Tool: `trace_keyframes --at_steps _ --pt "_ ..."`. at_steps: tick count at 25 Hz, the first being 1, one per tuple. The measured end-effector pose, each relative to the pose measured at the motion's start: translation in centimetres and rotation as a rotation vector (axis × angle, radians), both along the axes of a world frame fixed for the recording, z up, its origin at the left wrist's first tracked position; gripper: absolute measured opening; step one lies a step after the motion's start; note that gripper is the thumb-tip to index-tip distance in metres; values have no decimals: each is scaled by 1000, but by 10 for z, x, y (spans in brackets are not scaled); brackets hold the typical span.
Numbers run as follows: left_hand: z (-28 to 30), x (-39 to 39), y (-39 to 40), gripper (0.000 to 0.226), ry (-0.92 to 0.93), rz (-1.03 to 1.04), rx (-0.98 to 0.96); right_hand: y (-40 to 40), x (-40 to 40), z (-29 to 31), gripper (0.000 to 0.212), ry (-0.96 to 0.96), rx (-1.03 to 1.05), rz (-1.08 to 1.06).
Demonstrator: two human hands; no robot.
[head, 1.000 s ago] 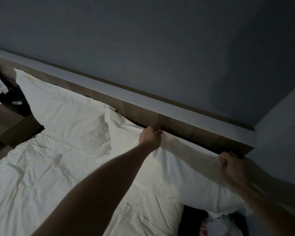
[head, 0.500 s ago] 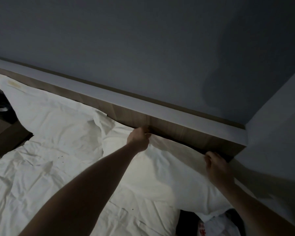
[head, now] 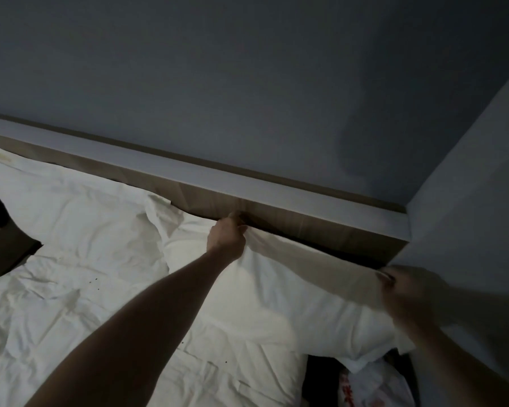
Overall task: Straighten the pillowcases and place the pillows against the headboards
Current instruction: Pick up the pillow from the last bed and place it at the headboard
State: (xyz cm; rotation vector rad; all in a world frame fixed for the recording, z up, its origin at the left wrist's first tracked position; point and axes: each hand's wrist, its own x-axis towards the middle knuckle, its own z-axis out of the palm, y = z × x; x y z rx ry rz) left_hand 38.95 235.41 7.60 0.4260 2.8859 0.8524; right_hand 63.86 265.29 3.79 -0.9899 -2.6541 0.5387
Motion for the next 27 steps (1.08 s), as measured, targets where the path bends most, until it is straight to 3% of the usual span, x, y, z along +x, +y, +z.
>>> trace_keyframes --at_steps 3,5,8,12,18,23,27 --pt "2 -2 -4 20 26 137 86 2 -29 15 17 108 -2 9" --pt "-1 -5 -6 20 -12 125 35 -5 -33 5 17 124 -78 -14" --pt "-4 -6 -4 24 -55 18 -27 -18 -32 -6 31 122 -232 -5" --pt "-7 -3 -4 25 -42 -28 -9 -39 -35 3 34 133 -234 92" --pt "-17 -20 -56 49 1 -1 -256 -91 -71 9 48 47 -305 280" --pt "-7 -45 -96 23 85 21 -393 -121 -118 6 53 -26 -279 420" --pt "11 -63 -100 14 200 45 -274 -151 -143 -7 52 20 -163 493"
